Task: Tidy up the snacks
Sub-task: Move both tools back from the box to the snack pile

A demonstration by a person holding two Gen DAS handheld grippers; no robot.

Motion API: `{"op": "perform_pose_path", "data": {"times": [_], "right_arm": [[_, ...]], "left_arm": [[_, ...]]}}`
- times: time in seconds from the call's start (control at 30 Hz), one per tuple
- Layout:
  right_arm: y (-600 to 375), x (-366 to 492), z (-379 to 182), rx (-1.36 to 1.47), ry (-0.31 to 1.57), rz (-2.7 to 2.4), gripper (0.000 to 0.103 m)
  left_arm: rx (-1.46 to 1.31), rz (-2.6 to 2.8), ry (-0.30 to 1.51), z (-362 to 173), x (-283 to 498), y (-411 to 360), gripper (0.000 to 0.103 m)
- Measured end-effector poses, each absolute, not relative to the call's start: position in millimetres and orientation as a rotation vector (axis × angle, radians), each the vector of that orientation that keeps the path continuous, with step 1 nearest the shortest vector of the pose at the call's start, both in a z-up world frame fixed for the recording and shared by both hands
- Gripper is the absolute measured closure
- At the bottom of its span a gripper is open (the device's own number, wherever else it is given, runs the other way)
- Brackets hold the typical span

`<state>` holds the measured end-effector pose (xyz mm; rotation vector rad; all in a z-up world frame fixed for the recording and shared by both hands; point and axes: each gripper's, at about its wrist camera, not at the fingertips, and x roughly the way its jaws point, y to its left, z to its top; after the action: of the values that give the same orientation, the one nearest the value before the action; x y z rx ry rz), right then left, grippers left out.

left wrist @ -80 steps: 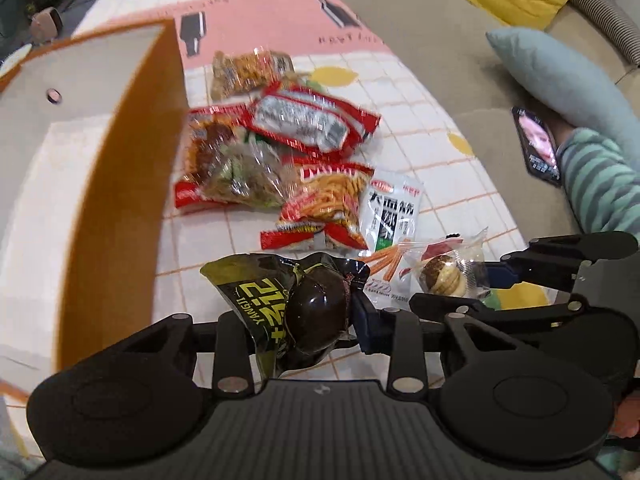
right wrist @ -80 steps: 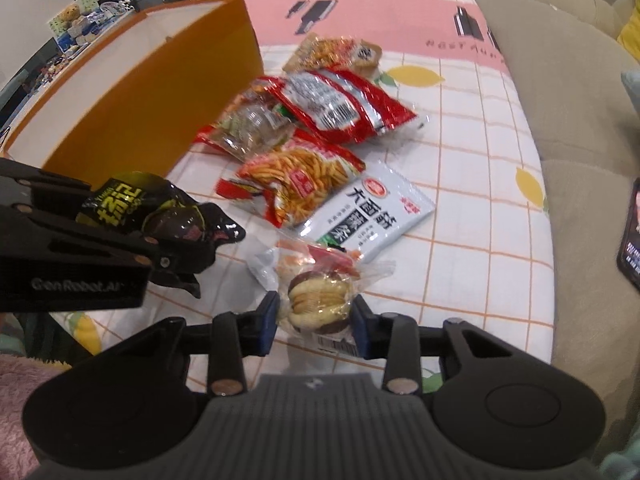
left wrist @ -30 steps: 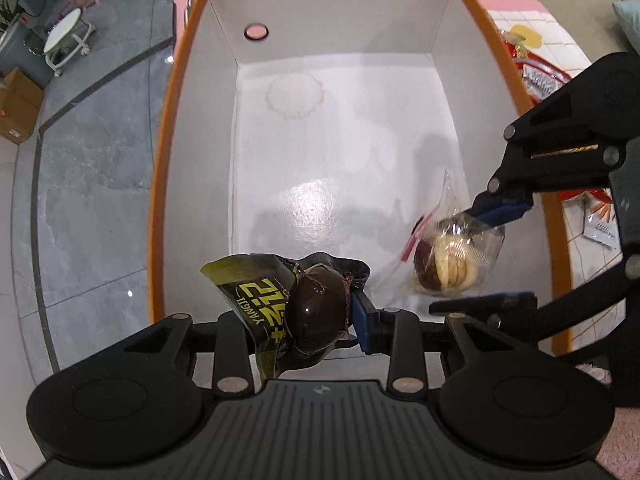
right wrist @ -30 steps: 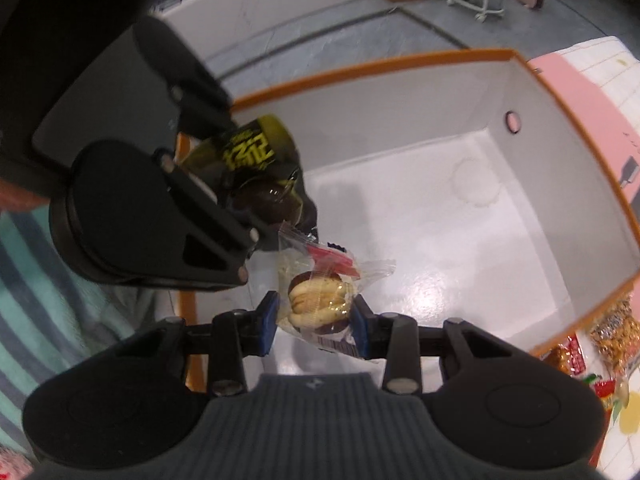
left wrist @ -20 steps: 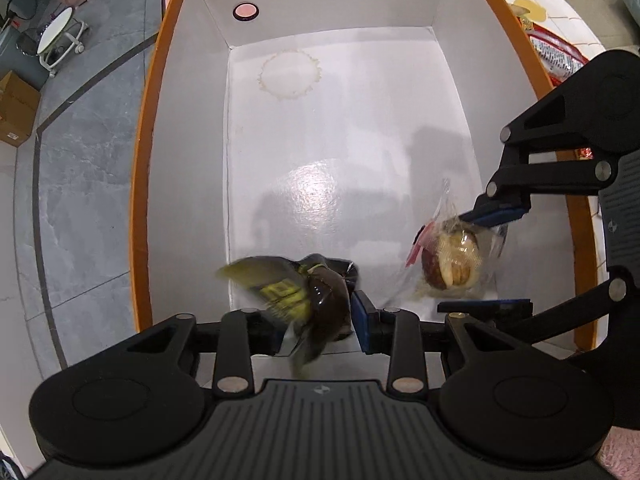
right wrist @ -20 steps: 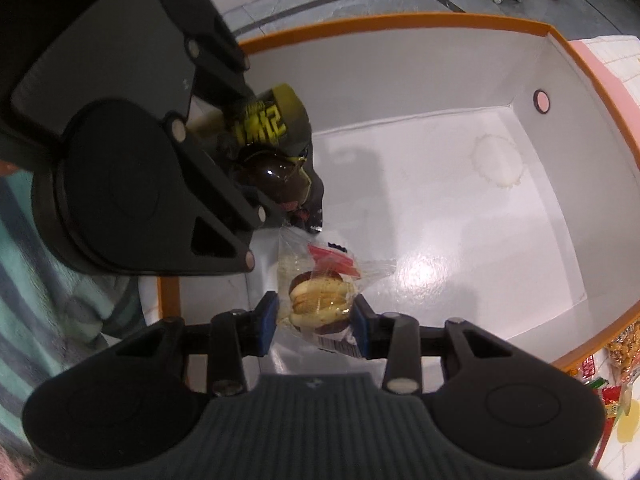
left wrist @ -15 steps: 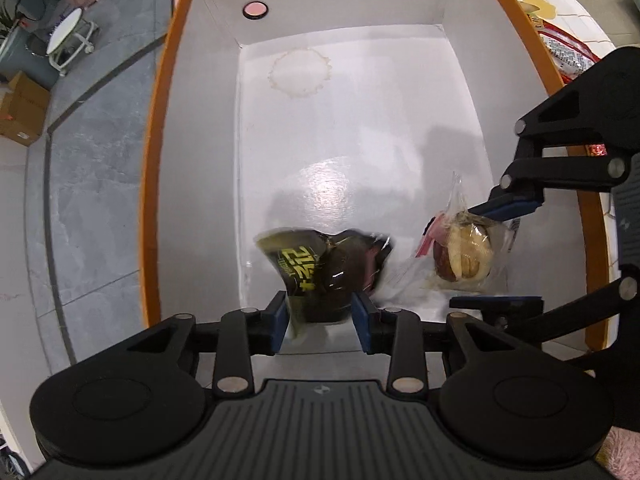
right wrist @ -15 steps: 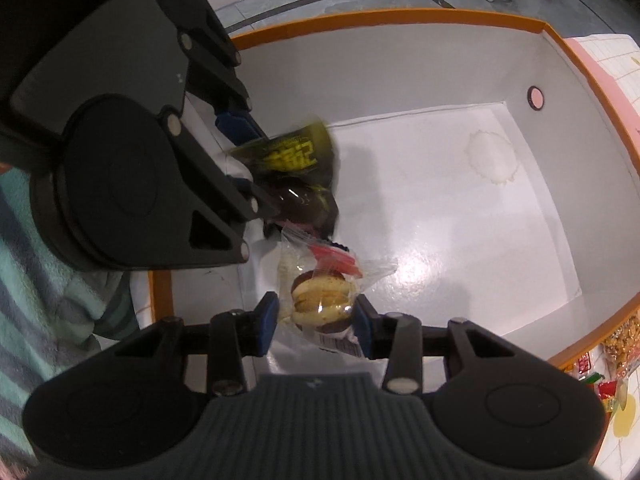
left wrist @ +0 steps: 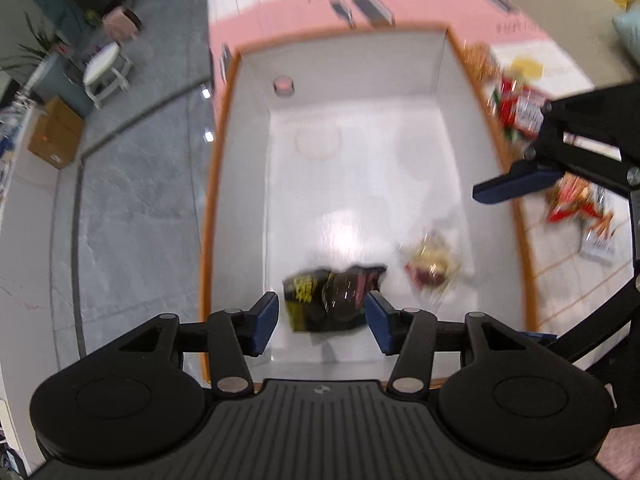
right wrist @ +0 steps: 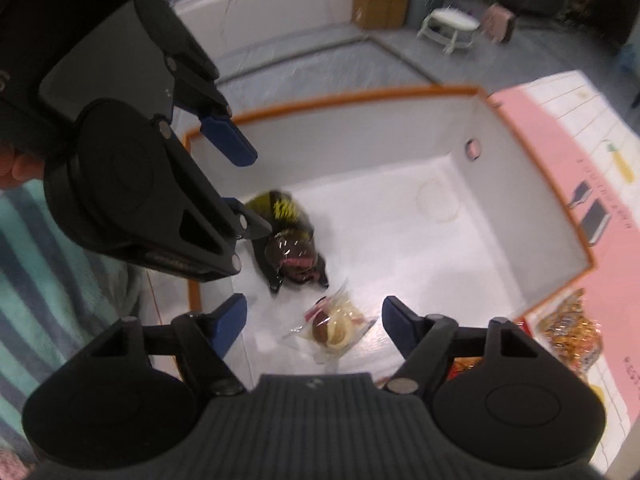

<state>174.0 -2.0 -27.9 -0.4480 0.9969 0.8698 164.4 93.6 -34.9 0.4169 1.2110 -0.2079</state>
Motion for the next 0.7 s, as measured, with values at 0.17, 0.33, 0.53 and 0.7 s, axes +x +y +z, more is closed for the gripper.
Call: {"op": "perform_pose_path", "data": {"times": [0.17, 0.33, 0.53, 0.7], "right_arm": [[-37, 149, -2, -0.357, 0.88, 0.804, 0.028], [-85, 125, 24, -0.286, 0.777, 0.724, 0.024], [-131, 96, 30, -0.212, 0.699, 0.587, 0.022], [-176, 77, 18, -0.118, 0.681, 0.486, 0.018]], "left_arm": [[0.384, -0.2, 1.063, 2, 142, 73, 0.042], [0.325, -0.196, 0.945, 27, 123, 48, 0.041], [0.236, -0.236, 0.837, 46, 93, 14, 0.037], [0.164, -0.291, 0.817, 43, 77, -8, 0.036]]}}
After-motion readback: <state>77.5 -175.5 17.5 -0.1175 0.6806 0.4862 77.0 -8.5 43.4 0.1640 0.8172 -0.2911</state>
